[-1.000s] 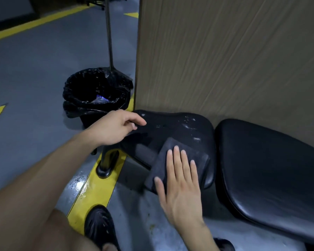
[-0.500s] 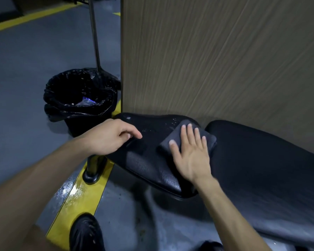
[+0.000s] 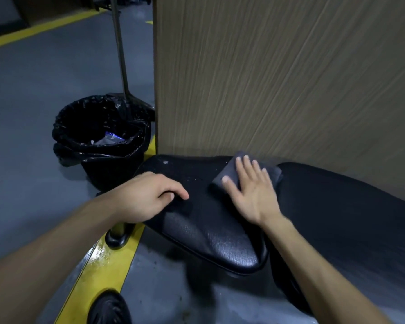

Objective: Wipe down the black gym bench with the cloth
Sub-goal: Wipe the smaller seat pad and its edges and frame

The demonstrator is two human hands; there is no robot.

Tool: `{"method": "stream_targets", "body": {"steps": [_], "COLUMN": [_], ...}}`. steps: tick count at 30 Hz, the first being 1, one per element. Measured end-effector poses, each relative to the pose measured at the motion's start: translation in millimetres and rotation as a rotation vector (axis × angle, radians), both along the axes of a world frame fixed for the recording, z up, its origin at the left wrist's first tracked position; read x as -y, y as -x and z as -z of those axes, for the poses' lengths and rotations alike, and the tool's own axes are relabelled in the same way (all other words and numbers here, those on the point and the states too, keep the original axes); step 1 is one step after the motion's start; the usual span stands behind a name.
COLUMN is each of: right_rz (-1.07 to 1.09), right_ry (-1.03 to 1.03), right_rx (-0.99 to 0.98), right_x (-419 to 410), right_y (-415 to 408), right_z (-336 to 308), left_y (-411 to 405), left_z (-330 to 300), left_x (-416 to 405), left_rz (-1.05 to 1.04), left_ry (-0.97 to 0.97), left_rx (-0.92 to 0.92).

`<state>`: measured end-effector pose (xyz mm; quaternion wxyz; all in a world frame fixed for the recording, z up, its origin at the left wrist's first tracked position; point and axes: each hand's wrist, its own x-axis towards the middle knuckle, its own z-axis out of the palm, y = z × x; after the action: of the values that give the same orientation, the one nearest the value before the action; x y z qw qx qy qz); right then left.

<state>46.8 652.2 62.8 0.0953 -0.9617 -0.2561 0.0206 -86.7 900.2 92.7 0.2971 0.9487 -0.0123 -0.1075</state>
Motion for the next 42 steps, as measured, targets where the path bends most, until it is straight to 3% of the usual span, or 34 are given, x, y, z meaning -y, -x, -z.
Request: {"method": "stream_targets", "body": {"steps": [3,5,9,13,21,23,27,30,37,40,42], "right_rz": [-0.257,-0.285,-0.021,0.064,-0.491,-0.542,-0.314,-0.171,-0.526,-0.564,-0.458], "right_ry": [-0.047,-0.070,-0.150,-0.001,-0.004,-0.044,-0.074,0.058,0.016,-0.003,-0.050], "right_rx": [0.036,-0.003,-0.091,-0.068,0.033,-0.009,-0.070,-0.031,0.062,0.037,0.018], "right_x": [24,35,13,-26,-8,2,-27,-64,-20,-9,-24], "right_y": [53,36,-42,-73,24,18,-43,-53,89,77,41], "right_z": [1,-2,-6,-4,-4,-3,-5,-1,-2,-2,0], "left_y": [-4,-6,-4,-1,-13,-12,-8,-3,2,3,6], "left_z": [-2,-2,-4,-5,-7,-8,-3,-2,-11,-7,-6], "left_x": [-2,-4,-4,-2,-6,-6,-7,-9,-33,-38,-40], "left_rz": [-0.005,-0.001,0.015,0.022,0.063,0.055,0.057,0.066,-0.003,-0.010,-0.019], "left_ry": [-0.007,-0.011,-0.010,0.022,-0.039,-0.019,0.002,-0.003,-0.005,-0.010,-0.009], "left_rx": [0.009,-0.002,-0.005,0.036,0.010,0.022,0.038,0.064,0.053,0.066,0.073]}}
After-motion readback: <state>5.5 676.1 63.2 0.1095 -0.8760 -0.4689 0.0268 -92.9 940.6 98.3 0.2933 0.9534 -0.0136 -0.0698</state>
